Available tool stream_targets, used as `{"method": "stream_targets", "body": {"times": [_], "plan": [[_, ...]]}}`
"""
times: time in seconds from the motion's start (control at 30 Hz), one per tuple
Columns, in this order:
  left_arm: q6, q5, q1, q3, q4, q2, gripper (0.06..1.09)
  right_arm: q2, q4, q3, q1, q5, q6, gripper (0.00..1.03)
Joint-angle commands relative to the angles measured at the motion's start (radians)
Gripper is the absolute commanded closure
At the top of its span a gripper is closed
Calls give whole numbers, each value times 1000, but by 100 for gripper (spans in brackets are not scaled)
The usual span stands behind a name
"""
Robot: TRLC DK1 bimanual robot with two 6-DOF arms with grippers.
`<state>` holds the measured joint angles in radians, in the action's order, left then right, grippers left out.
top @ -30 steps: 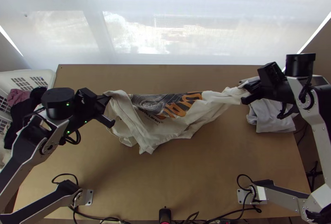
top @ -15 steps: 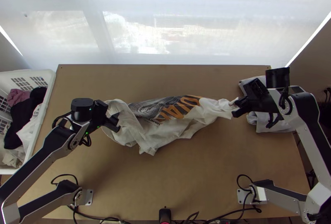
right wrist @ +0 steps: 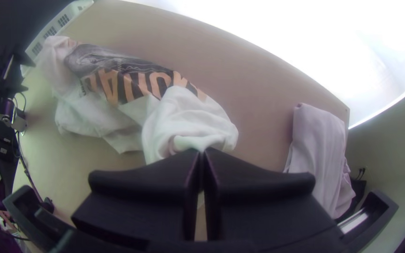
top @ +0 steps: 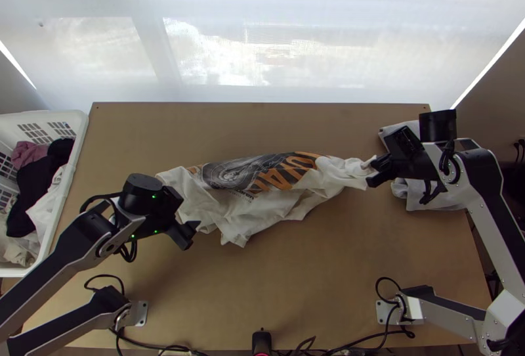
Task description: Fold the t-shirt
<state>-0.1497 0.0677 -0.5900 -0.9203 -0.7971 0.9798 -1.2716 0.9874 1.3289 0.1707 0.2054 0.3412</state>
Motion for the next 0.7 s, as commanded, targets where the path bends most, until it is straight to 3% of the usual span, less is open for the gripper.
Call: {"method": "stream_targets", "body": {"times": [0.0,0.37,0.67], "plan": [[71,21,-162,38,-33,71,15,2,-7,-2,-2,-1,-5,100],[27,-39,-274,54,219,290,15,12,-7,3,-17,-3,1,100],[-21,-86,-326,58,262,388,15,20,-7,1,-31,-1,-4,100]]}}
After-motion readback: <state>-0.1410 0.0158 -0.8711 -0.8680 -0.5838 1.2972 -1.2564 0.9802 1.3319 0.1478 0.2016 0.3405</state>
